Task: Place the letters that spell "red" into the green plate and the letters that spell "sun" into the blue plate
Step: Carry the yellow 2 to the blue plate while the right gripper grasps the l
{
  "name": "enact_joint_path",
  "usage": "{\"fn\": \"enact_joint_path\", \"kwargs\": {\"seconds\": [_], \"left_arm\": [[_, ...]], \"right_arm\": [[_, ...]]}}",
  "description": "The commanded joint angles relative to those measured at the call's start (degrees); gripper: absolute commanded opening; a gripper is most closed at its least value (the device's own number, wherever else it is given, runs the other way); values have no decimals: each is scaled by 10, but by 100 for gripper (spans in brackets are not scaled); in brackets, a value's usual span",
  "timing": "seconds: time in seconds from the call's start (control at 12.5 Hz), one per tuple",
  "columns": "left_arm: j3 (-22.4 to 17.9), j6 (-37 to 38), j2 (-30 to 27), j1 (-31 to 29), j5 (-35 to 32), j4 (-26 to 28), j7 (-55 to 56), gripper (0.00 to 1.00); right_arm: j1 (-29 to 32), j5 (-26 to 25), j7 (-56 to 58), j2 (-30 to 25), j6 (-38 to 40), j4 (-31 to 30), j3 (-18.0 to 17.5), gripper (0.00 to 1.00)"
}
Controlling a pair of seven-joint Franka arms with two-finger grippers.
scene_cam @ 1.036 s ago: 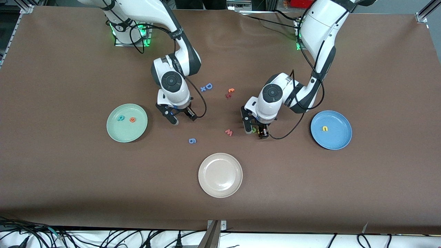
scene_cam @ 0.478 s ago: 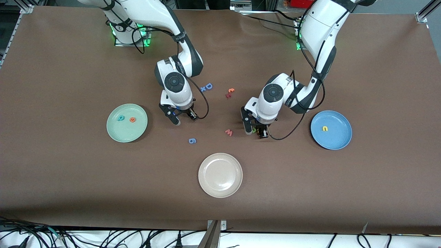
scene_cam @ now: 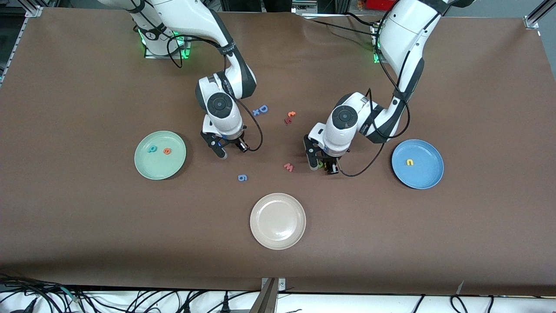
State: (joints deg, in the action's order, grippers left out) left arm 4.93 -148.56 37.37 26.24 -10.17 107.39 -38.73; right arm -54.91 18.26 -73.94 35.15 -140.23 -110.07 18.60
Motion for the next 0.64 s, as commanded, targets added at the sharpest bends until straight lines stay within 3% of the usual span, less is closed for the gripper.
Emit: {"fn": "enact_joint_path", "kwargs": {"seconds": [0.0, 0.56], "left_arm": [[-16, -8, 23, 7, 16, -10, 0, 0], [-47, 28, -19, -2, 87, -6, 4, 0]], "right_arm": [[-3, 13, 5, 6, -5, -1, 1, 39], [-3, 12, 13, 7, -3, 0, 1, 3]]}}
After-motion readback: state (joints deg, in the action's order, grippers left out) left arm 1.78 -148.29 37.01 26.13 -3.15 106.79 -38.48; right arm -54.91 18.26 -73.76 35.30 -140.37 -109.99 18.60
